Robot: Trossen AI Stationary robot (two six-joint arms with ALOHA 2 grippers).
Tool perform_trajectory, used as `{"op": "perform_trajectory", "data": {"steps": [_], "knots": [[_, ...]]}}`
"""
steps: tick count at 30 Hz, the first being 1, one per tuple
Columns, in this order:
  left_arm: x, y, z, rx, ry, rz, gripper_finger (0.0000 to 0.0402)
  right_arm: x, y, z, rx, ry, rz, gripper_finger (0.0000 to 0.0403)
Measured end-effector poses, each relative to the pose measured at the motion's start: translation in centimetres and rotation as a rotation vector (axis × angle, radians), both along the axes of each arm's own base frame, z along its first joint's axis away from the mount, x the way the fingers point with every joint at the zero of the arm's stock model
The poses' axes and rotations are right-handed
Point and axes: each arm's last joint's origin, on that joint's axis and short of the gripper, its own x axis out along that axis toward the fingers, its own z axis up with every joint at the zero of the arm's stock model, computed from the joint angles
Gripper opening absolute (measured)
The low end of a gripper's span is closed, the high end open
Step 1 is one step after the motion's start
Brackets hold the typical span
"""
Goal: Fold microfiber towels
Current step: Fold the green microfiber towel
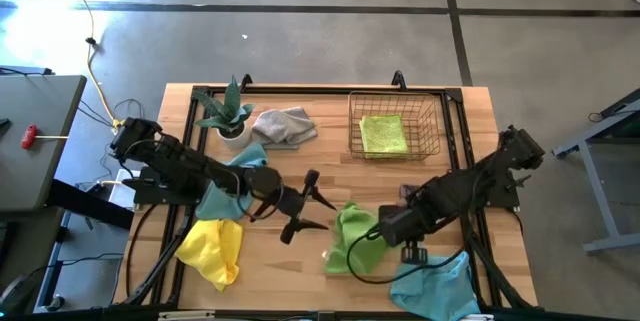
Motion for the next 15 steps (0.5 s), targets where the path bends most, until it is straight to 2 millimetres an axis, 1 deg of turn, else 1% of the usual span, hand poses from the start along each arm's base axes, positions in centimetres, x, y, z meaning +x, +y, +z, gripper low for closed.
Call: {"op": "perform_trajectory", "data": {"steps": [2, 4, 6, 9, 12, 14, 15], "knots": [[0.1, 0.4, 0.2, -0.014, -0.022, -0.002, 0.0229, 0.1, -0.7, 1.0, -0.079, -0.01, 0.068, 0.0], [0.1, 0.8, 0.4, -0.016, -0.04, 0.008, 0.023, 0.7, -1.5, 2.1, -0.147, -0.052, 0.141, 0.0], [0.2, 1.0, 0.7, -0.026, -0.064, 0.018, 0.023, 1.9, -2.4, 2.9, -0.201, -0.112, 0.208, 0.0], [0.2, 1.3, 0.8, -0.047, -0.078, 0.028, 0.023, 4.4, -3.4, 4.0, -0.238, -0.235, 0.285, 0.0], [0.2, 1.5, 0.8, -0.068, -0.071, 0.034, 0.023, 6.9, -4.0, 4.3, -0.176, -0.318, 0.328, 0.0], [0.2, 1.5, 0.8, -0.07, -0.066, 0.035, 0.0229, 8.0, -3.7, 3.7, -0.055, -0.31, 0.344, 0.0], [0.2, 1.5, 0.7, -0.068, -0.059, 0.035, 0.0229, 8.4, -3.4, 3.2, 0.019, -0.279, 0.341, 0.0]]}}
